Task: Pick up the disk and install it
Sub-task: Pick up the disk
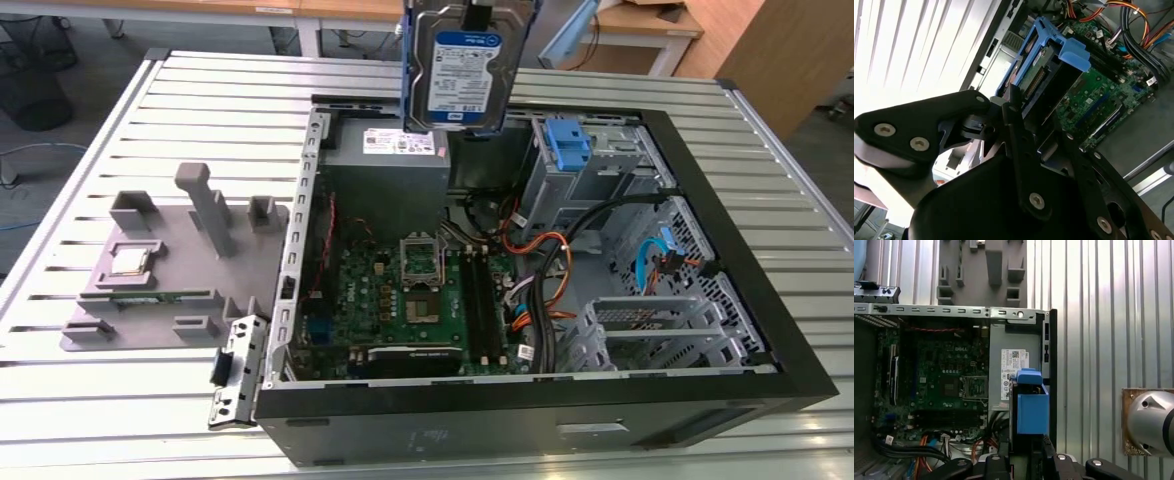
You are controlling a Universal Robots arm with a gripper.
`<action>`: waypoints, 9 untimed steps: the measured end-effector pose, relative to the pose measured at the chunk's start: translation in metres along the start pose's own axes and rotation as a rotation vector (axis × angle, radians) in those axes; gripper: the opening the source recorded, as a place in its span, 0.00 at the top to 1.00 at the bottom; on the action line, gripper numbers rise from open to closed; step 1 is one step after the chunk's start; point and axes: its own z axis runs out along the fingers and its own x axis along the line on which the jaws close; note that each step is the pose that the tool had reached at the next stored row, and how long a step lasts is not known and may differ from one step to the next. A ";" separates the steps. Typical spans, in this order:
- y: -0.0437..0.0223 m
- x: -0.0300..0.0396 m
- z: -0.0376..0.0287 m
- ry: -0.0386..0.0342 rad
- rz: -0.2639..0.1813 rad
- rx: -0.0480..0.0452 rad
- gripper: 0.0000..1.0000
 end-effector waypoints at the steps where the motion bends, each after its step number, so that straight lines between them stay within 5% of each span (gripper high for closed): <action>1: -0.0010 0.0015 0.0005 -0.0001 0.000 0.0000 0.65; 9: -0.0076 0.0159 0.0036 -0.0003 0.002 -0.0003 0.65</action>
